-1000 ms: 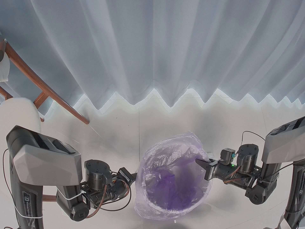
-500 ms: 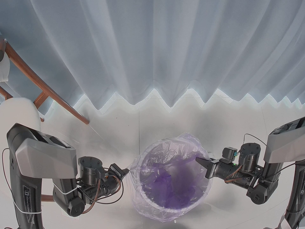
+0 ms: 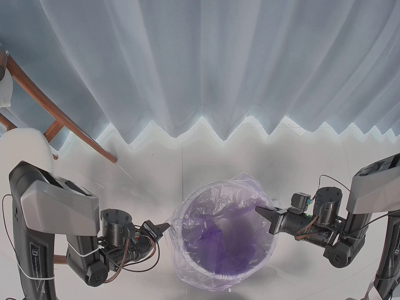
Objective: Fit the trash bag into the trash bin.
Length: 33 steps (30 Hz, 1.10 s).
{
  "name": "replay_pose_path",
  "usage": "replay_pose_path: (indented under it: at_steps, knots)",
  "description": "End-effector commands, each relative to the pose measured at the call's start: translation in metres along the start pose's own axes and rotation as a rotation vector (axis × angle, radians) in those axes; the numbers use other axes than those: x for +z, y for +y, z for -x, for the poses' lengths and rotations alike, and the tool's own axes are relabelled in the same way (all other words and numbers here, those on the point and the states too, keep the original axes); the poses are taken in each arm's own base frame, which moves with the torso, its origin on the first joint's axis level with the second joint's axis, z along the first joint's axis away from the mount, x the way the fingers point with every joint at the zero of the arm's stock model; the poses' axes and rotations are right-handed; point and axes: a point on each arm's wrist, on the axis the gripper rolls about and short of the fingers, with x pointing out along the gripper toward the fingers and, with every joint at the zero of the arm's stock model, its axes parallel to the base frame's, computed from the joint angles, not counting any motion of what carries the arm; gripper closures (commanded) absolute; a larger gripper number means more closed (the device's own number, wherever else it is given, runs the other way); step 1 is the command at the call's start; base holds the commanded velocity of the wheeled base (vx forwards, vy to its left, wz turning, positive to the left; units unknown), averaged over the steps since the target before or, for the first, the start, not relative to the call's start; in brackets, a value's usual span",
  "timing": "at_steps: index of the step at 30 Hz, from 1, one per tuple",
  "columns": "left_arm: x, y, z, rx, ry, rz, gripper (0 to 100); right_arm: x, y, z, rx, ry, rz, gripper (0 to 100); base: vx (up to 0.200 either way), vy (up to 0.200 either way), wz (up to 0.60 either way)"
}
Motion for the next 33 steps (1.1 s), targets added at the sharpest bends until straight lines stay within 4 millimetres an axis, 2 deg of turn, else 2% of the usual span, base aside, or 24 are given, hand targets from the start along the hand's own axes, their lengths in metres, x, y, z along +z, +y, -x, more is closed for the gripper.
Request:
replay_pose_path:
  at_steps: [1, 2, 8, 11, 14, 15, 16, 18, 20, 25, 33]
  knots:
    - [0.0, -0.001, 0.006, 0.01, -0.019, -0.003, 0, 0.002, 0.0, 0.0, 0.001, -0.012, -0.008, 100, 0.0, 0.0, 0.0]
    - [0.0, -0.002, 0.007, 0.01, -0.019, -0.004, 0, 0.002, 0.0, 0.001, 0.0, -0.013, -0.01, 100, 0.0, 0.0, 0.0]
    - [0.004, -0.005, 0.046, 0.031, -0.054, -0.024, 0, -0.001, -0.004, -0.003, -0.025, -0.012, -0.028, 100, 0.0, 0.0, 0.0]
    - [0.016, -0.012, 0.074, 0.019, -0.155, -0.01, 0, -0.003, -0.01, -0.013, -0.079, -0.031, -0.028, 100, 0.0, 0.0, 0.0]
    - [0.027, -0.026, 0.104, -0.069, -0.227, 0.009, 0, -0.004, -0.014, -0.028, -0.132, -0.071, -0.029, 100, 0.0, 0.0, 0.0]
    - [0.027, -0.026, 0.104, -0.069, -0.227, 0.009, 0, -0.004, -0.014, -0.028, -0.132, -0.071, -0.029, 100, 0.0, 0.0, 0.0]
    - [0.028, -0.037, 0.122, -0.147, -0.25, 0.007, 0, -0.004, -0.016, -0.039, -0.147, -0.094, -0.031, 100, 0.0, 0.0, 0.0]
    - [0.024, -0.045, 0.133, -0.205, -0.243, -0.006, 0, -0.005, -0.018, -0.048, -0.15, -0.106, -0.04, 100, 0.0, 0.0, 0.0]
    - [0.018, -0.051, 0.141, -0.258, -0.206, -0.027, 0, -0.008, -0.018, -0.058, -0.161, -0.118, -0.046, 100, 0.0, 0.0, 0.0]
    - [0.019, -0.058, 0.151, -0.319, -0.207, -0.037, 0, -0.015, -0.015, -0.083, -0.19, -0.172, -0.086, 100, 0.0, 0.0, 0.0]
    - [0.019, -0.062, 0.157, -0.344, -0.225, -0.041, 0, -0.03, -0.004, -0.104, -0.169, -0.178, -0.109, 100, 0.0, 0.0, 0.0]
